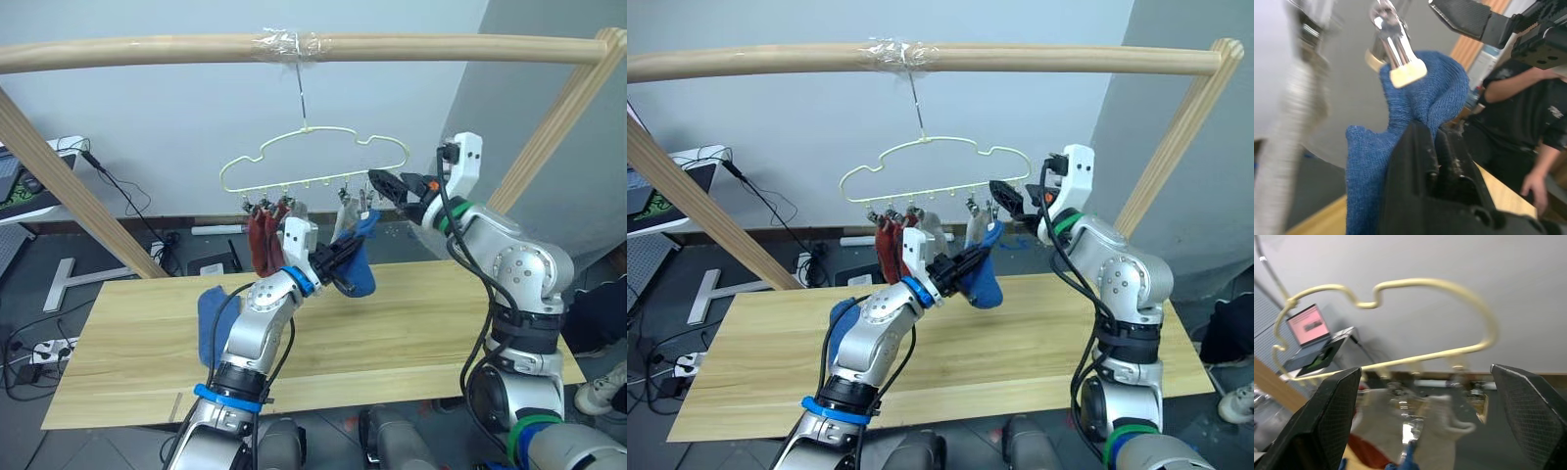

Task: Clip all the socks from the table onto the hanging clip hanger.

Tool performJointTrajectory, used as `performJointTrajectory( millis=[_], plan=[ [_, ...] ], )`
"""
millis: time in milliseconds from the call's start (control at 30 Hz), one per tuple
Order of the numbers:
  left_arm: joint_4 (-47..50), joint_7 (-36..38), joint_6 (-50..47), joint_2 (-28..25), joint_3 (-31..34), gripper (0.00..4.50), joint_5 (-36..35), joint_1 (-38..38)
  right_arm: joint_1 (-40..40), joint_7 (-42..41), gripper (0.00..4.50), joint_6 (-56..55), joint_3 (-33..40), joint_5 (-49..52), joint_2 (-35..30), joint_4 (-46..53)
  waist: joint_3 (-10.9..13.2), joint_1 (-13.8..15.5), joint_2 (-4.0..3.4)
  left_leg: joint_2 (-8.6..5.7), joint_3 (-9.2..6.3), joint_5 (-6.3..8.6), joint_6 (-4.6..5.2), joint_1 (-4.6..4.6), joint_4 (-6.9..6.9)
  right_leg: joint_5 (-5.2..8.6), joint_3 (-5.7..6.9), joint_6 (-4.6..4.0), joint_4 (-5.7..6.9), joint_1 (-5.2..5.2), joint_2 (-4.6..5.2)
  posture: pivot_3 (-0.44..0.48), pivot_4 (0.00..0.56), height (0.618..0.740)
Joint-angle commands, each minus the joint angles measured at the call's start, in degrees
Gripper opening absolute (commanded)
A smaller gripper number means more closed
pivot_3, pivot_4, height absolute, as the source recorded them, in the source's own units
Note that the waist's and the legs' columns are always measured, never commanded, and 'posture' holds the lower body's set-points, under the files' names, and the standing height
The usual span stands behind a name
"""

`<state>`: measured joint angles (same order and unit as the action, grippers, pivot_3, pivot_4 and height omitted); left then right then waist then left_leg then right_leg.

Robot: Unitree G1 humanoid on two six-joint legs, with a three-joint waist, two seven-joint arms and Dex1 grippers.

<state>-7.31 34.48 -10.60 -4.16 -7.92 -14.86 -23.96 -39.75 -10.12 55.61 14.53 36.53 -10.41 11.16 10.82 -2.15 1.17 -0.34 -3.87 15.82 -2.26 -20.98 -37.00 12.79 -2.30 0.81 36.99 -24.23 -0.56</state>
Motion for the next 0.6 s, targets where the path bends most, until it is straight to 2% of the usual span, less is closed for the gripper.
performJointTrajectory(
  millis=[33,167,367,533,600],
  plan=[
    [-0.5,1.4,-1.7,0.6,1.0,1.34,-2.6,-1.7,1.0,0.5,4.50,-4.2,1.3,-0.1,0.0,3.6,0.0,-0.3,0.00,0.01,0.00,0.00,0.00,0.00,0.00,0.00,-0.03,0.00,0.00,0.00,-0.04,-0.046,0.172,0.740],
    [-0.1,3.0,-4.9,0.5,1.2,2.62,-4.8,-1.2,4.3,-1.6,4.50,-8.9,-3.3,-4.1,-2.5,4.6,0.0,-0.7,0.00,0.01,-0.01,0.00,0.00,0.03,0.00,0.00,-0.05,0.00,0.00,0.00,-0.17,-0.049,0.173,0.740],
    [0.4,3.5,-5.0,-1.5,1.5,4.47,-3.7,0.3,9.0,-4.5,4.50,-18.2,-10.5,-12.0,-5.0,4.8,0.0,-1.2,0.01,0.01,0.06,0.00,0.00,0.05,0.00,0.00,-0.10,0.00,0.00,-0.01,-0.17,-0.050,0.177,0.740],
    [1.9,2.9,-5.2,-2.6,2.1,4.47,-3.8,0.6,10.8,-4.5,4.50,-22.6,-12.0,-14.7,-3.9,3.2,0.0,-1.1,0.02,0.02,0.10,0.00,-0.01,0.08,-0.01,0.01,-0.10,0.01,0.00,-0.01,-0.17,-0.050,0.177,0.740],
    [5.3,3.7,-6.0,-5.7,3.7,4.50,-4.3,1.3,11.5,-3.0,4.13,-25.3,-12.8,-16.7,-2.2,2.7,0.0,-1.2,0.02,0.02,0.09,0.00,-0.01,0.07,-0.02,0.01,-0.10,0.01,0.00,-0.01,-0.17,-0.050,0.177,0.740]
  ],
)
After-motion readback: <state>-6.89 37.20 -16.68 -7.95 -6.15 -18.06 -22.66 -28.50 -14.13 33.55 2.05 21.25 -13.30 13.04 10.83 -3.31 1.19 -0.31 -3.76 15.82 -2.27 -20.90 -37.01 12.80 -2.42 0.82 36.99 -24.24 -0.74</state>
